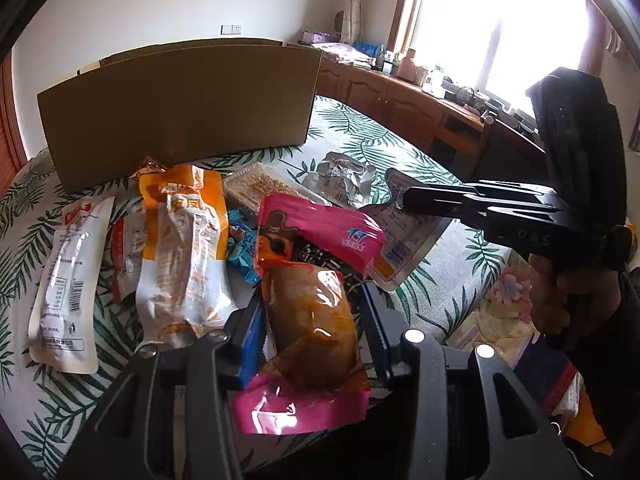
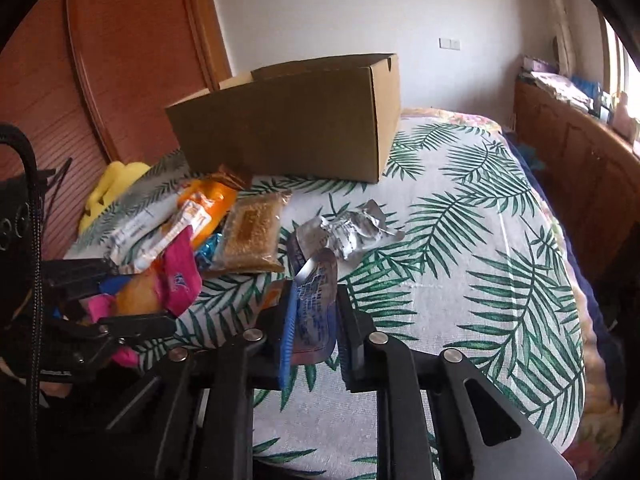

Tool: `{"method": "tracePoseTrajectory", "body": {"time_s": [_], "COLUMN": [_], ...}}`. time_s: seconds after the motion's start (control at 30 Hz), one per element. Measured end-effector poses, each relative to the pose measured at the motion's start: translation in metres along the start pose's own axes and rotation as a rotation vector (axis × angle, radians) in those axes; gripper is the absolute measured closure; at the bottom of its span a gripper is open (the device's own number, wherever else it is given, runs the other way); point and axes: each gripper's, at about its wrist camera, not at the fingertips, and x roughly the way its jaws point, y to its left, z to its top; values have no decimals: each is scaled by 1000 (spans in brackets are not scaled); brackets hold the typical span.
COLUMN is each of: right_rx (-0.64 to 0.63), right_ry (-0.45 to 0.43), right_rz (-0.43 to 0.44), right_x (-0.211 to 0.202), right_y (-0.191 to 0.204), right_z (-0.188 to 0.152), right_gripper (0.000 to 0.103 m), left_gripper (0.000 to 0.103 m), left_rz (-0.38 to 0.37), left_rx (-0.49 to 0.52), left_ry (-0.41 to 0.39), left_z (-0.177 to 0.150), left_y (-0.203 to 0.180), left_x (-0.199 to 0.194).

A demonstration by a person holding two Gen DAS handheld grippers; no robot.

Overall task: Organize snacks
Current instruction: 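Close the left tool on the sausage packs while the right tool grasps a small blue packet, then carry both held packs over the box and open both tools to drop them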

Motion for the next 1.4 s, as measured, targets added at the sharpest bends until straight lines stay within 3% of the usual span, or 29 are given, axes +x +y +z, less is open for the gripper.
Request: {"method": "tracePoseTrajectory", "body": {"time_s": [0.53,1.13,1.4], "right_rx": [-154,-210,-219], "right_ry": [-53,-137,-171], "right_rz": [-36,-77,-81], "right_x": [-23,-53,-53], "right_y": [47,55,57], "right_z": [21,59,83], "right_gripper": [96,96,96], "left_gripper": [60,59,59], "left_rz": [10,74,112], "left_rx": [-24,-15,25], "left_ry": [-93,-153,-174], "left_z": [21,48,76], "left_y": [6,27,38], "left_x": [-32,-55,-57]}}
